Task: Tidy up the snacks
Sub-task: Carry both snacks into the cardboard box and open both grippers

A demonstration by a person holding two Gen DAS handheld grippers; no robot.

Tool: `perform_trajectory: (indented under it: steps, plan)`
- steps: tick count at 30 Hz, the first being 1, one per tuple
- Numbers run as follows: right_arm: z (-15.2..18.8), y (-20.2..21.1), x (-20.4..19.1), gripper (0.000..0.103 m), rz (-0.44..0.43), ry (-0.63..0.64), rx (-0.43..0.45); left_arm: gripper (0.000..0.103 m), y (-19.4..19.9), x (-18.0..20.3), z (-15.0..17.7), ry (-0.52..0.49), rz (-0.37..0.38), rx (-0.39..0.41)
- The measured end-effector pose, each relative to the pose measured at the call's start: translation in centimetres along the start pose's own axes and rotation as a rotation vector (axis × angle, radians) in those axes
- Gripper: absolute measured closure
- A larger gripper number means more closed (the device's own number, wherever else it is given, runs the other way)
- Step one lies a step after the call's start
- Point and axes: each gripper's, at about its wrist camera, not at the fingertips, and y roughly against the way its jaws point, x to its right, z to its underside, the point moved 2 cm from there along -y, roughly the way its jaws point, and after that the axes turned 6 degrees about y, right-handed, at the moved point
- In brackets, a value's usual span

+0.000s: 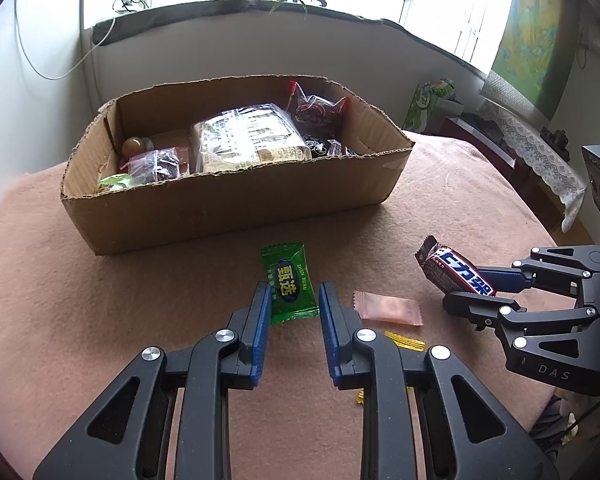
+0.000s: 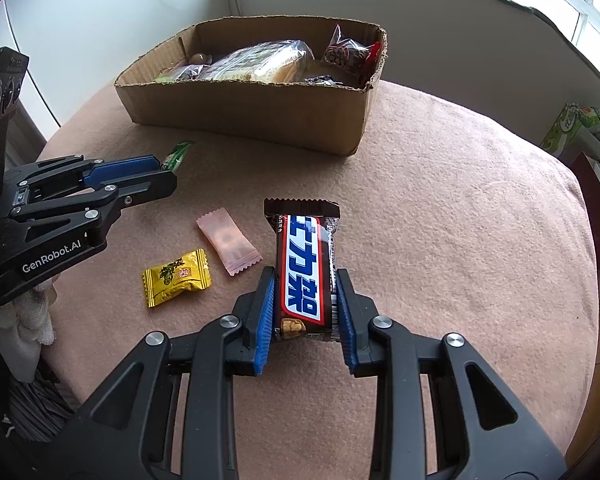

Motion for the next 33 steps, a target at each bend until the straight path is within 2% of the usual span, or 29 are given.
perform_trajectory:
  steps: [11, 19, 25, 33]
  plan:
    - [-0.1, 0.9, -0.3, 0.074, 0.001, 0.005, 0.018, 0.081, 1.1, -0.5, 0.0, 0.022, 0.012, 0.02]
    - [-1.8, 2.5, -0.2, 0.074, 0.0, 0.006, 0.065, 0.081, 2.4, -0.8, -0.6, 0.038, 0.022, 0.052]
    - [-3.6, 3.6, 0.0, 0.074, 0.006, 0.01, 0.103, 0.081, 3.4, -1.2, -1.9, 0.057, 0.032, 0.083]
    - [-7.1, 3.9, 0.9, 0.074, 0.018, 0.013, 0.14, 0.081, 4.5, -2.7, -5.3, 0.082, 0.007, 0.144]
